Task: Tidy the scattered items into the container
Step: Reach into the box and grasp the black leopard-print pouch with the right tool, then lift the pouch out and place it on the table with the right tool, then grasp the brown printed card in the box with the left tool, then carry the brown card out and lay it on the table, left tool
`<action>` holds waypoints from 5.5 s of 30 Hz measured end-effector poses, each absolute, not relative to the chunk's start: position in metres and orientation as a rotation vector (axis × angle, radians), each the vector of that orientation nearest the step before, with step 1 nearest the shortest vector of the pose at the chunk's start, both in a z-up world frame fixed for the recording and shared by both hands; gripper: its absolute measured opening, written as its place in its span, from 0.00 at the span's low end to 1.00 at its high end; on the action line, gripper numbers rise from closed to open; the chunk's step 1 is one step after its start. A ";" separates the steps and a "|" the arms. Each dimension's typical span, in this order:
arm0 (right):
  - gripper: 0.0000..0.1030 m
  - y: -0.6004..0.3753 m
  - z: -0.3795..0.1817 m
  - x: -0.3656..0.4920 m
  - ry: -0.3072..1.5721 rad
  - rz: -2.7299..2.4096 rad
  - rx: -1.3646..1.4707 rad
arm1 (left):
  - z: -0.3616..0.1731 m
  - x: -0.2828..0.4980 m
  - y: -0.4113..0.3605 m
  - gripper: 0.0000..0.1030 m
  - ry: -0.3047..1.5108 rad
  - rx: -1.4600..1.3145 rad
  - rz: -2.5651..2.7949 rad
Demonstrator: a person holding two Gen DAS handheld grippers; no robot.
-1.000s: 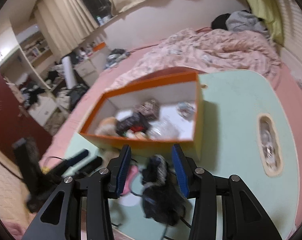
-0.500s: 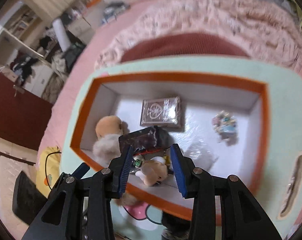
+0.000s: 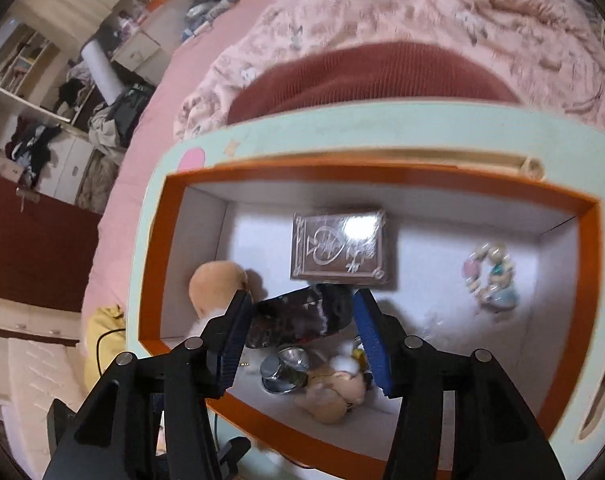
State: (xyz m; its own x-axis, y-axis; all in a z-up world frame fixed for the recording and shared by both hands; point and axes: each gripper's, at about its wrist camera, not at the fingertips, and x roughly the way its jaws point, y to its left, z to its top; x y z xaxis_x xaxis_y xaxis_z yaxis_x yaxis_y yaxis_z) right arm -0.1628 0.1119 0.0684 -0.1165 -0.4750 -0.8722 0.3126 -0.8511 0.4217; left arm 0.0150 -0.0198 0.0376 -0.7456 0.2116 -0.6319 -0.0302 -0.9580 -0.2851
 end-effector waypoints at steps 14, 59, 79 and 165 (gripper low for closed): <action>0.66 0.071 0.064 -0.150 0.140 -2.018 1.668 | 0.036 0.013 -0.020 0.77 -0.405 -1.065 2.783; 0.63 0.104 0.034 -0.012 0.460 -2.062 1.328 | 0.066 0.015 -0.074 0.77 -0.617 -0.955 2.894; 0.64 0.181 0.082 0.004 -0.149 -2.301 1.040 | 0.108 -0.019 -0.038 0.77 -0.333 -1.027 2.882; 0.26 0.175 0.131 -0.055 0.151 -2.422 1.195 | 0.064 0.013 -0.042 0.69 -0.355 -1.212 2.639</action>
State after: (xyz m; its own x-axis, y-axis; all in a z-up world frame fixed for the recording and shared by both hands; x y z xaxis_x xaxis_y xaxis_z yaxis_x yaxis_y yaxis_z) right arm -0.0549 0.1747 0.1308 -0.5339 -0.3320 -0.7776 0.4258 -0.9001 0.0920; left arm 0.0125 -0.0419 0.0641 -0.6373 0.2931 -0.7127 -0.0941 -0.9475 -0.3055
